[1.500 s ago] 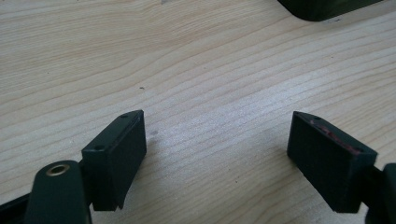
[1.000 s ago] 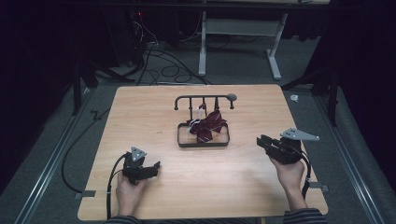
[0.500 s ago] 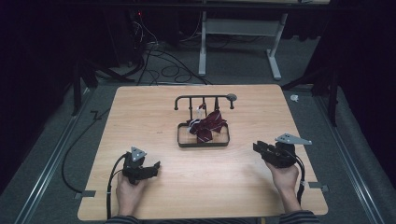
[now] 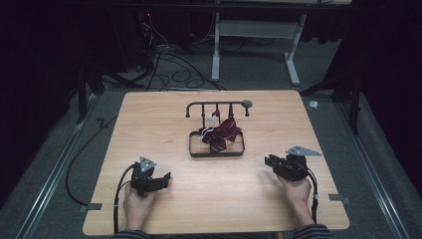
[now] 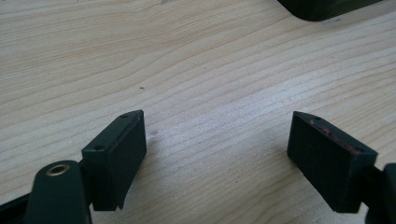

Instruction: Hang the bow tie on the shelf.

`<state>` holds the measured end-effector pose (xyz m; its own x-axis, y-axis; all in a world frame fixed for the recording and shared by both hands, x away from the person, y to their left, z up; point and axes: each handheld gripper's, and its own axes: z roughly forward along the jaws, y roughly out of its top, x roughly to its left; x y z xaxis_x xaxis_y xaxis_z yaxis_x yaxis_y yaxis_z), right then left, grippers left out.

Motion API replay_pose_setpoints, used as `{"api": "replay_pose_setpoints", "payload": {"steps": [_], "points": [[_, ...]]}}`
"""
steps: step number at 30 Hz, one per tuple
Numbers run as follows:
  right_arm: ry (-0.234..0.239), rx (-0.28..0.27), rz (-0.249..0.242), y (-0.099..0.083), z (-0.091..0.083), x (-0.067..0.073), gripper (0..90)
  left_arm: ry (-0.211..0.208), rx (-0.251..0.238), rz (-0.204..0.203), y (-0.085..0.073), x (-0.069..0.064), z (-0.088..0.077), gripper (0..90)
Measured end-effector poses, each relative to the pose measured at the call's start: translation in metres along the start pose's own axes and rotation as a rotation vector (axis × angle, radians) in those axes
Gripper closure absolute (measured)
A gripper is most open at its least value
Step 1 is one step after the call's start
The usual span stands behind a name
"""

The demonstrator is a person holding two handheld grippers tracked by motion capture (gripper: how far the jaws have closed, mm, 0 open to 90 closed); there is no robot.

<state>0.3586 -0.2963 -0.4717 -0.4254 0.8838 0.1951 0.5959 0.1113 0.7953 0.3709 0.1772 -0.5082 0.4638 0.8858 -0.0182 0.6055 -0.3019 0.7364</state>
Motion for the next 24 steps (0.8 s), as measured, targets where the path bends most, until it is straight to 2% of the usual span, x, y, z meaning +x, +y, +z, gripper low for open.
{"api": "replay_pose_setpoints", "payload": {"steps": [8,24], "points": [[-0.018,0.039,-0.017,-0.006,0.012,0.003,72.0,0.0,0.0,0.0,0.0,0.0,0.0,20.2],[-0.037,0.075,-0.041,-0.014,0.024,0.007,71.5,0.0,0.001,0.001,0.0,0.0,0.0,20.1]]}}
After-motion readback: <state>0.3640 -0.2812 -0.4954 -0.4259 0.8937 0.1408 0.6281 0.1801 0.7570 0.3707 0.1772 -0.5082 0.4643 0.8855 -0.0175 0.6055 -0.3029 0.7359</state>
